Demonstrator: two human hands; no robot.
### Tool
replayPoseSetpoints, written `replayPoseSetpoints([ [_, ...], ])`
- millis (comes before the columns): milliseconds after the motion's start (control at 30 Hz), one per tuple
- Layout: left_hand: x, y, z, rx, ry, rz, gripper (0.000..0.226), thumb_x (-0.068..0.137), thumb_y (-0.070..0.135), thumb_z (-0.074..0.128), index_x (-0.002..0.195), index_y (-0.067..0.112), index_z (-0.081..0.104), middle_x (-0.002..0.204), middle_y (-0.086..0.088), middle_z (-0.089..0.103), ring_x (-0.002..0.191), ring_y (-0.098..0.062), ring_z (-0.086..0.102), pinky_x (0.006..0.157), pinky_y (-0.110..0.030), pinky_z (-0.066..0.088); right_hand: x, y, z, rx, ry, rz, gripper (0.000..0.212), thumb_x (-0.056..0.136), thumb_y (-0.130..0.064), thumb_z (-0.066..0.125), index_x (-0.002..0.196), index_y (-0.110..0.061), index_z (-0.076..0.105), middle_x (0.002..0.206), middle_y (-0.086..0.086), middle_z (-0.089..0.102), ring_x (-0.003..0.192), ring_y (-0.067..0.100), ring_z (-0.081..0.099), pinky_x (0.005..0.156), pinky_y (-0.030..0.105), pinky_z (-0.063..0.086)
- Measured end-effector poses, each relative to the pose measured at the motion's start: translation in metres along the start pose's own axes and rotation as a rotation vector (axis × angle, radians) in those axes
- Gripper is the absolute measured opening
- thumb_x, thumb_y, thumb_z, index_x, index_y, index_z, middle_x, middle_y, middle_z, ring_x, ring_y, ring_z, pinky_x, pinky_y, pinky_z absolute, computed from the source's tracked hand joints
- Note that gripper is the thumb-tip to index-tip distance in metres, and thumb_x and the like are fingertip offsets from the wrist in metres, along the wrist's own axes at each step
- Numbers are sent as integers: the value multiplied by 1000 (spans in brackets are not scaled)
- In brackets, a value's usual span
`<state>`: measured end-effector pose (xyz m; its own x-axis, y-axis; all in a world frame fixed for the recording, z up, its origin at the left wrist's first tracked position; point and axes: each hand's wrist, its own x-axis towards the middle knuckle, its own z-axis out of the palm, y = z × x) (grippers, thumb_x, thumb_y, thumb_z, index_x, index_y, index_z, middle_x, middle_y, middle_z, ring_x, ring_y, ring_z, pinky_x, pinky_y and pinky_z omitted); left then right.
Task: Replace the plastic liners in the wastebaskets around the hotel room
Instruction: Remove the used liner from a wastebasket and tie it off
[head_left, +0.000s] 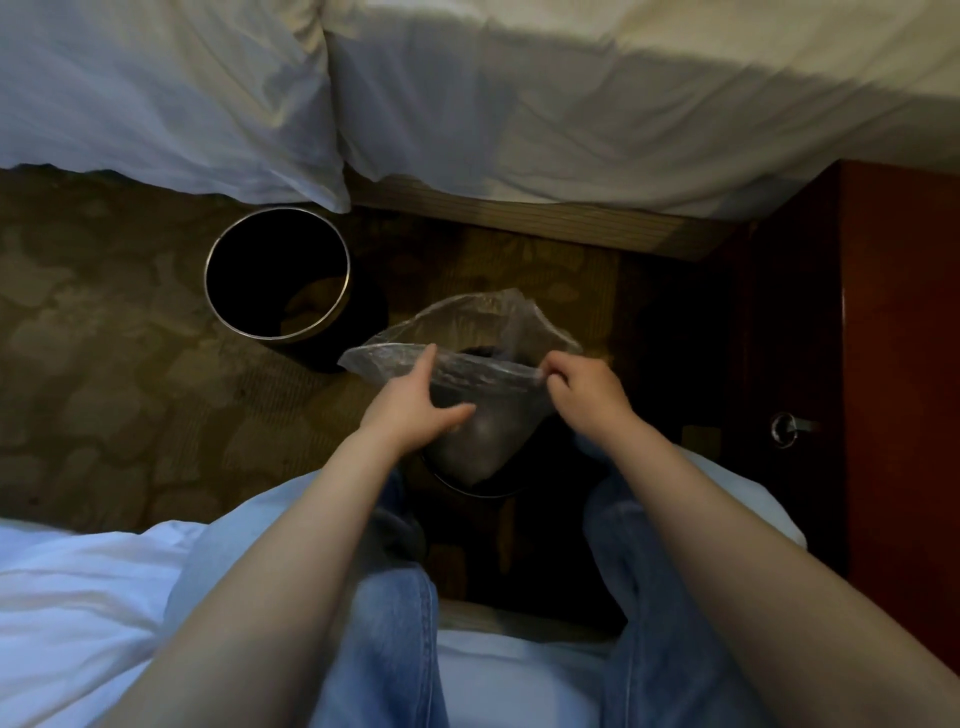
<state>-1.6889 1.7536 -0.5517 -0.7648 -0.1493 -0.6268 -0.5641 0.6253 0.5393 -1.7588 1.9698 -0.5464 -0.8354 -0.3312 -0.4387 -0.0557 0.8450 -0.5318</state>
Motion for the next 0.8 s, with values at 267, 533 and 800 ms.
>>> replayPoseSetpoints([
  [267, 15, -1, 8, 441, 333, 116, 79, 83, 32, 69, 147, 18, 26, 141, -11, 40, 128, -27, 40, 102, -41, 42, 9, 14, 17, -250, 122, 99, 23, 98, -30, 45, 113, -18, 58, 113, 4, 61, 107, 26, 55, 88, 41, 46],
  [533, 55, -9, 1, 615, 180, 62, 123, 68, 66, 69, 152, 19, -8, 160, -9, -13, 147, -28, -11, 118, -54, 6, 23, -19, 37, -517, 69, -169, 91, 83, -61, 59, 153, -25, 14, 161, 8, 4, 148, 30, -2, 118, 54, -3],
  [800, 51, -14, -2, 412, -86, 74, 9, 87, 20, 62, 94, 24, 59, 101, -4, 65, 87, -17, 62, 77, -34, 54, 41, -2, 39, -443, 22, -7, 113, 80, -47, 72, 153, -27, -13, 162, 12, 1, 148, 31, 7, 116, 60, 2],
])
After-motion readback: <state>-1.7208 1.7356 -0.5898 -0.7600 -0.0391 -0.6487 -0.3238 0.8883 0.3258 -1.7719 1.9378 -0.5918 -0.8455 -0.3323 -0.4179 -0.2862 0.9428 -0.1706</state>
